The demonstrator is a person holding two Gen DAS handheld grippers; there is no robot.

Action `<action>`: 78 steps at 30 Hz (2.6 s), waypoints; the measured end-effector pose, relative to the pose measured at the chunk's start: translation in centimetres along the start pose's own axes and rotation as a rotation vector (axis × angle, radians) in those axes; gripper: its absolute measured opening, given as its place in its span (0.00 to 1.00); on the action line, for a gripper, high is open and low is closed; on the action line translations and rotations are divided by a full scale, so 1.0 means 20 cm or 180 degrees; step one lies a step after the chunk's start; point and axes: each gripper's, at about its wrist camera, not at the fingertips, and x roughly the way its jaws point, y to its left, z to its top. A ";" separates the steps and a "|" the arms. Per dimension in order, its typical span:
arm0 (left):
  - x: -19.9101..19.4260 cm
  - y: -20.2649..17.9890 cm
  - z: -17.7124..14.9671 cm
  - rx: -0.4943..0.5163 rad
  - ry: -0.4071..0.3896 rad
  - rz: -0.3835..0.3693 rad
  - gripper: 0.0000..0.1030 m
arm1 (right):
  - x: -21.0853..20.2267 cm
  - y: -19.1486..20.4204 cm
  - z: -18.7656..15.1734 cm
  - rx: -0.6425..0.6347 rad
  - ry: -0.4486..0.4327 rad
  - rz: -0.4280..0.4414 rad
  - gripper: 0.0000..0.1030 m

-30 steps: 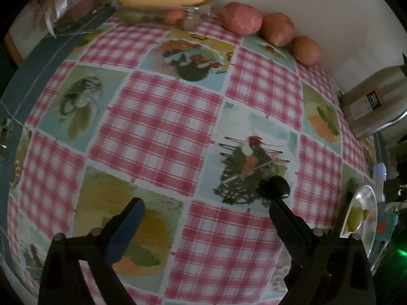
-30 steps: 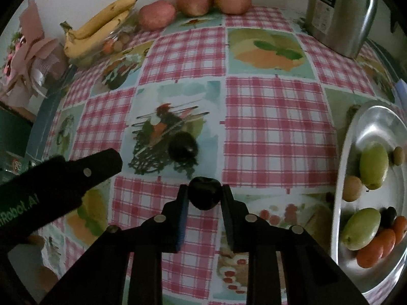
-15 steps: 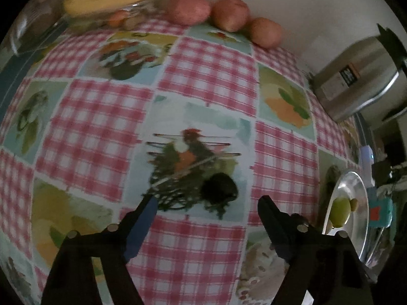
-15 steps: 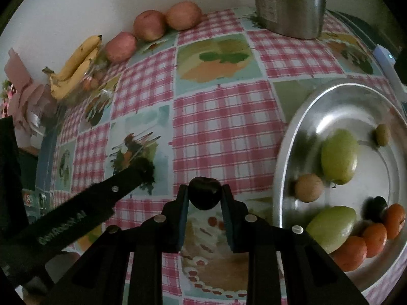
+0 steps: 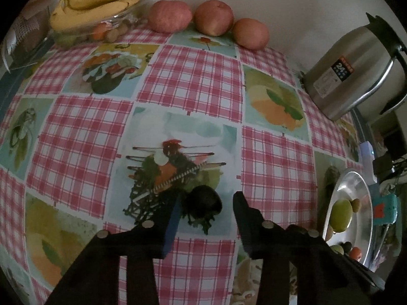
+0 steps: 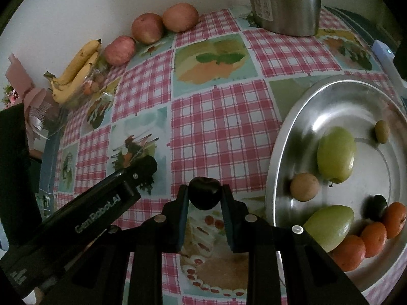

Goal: Organize fruits
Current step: 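Grasp the other dark plum with the left tool while the right holds its plum, then carry both held dark plums over the steel tray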

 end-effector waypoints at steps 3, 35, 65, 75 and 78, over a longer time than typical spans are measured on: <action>0.00 0.00 0.00 -0.0017 -0.0003 -0.0010 0.34 | 0.00 0.00 0.00 -0.0021 -0.0003 -0.0003 0.26; -0.39 0.00 -0.11 -0.0214 -0.0113 -0.0037 0.28 | -0.22 0.01 -0.10 -0.0230 -0.0154 -0.0198 0.26; -0.39 -0.20 -0.34 0.0063 0.0121 -0.0114 0.28 | -0.33 -0.25 -0.19 0.0145 -0.0149 -0.0448 0.26; -0.32 -0.52 -0.40 0.0576 0.0158 -0.0382 0.28 | -0.39 -0.54 -0.14 0.0642 -0.0263 -0.0809 0.26; -0.30 -0.60 -0.42 0.0709 0.0147 -0.0444 0.28 | -0.41 -0.60 -0.15 0.0777 -0.0277 -0.0788 0.26</action>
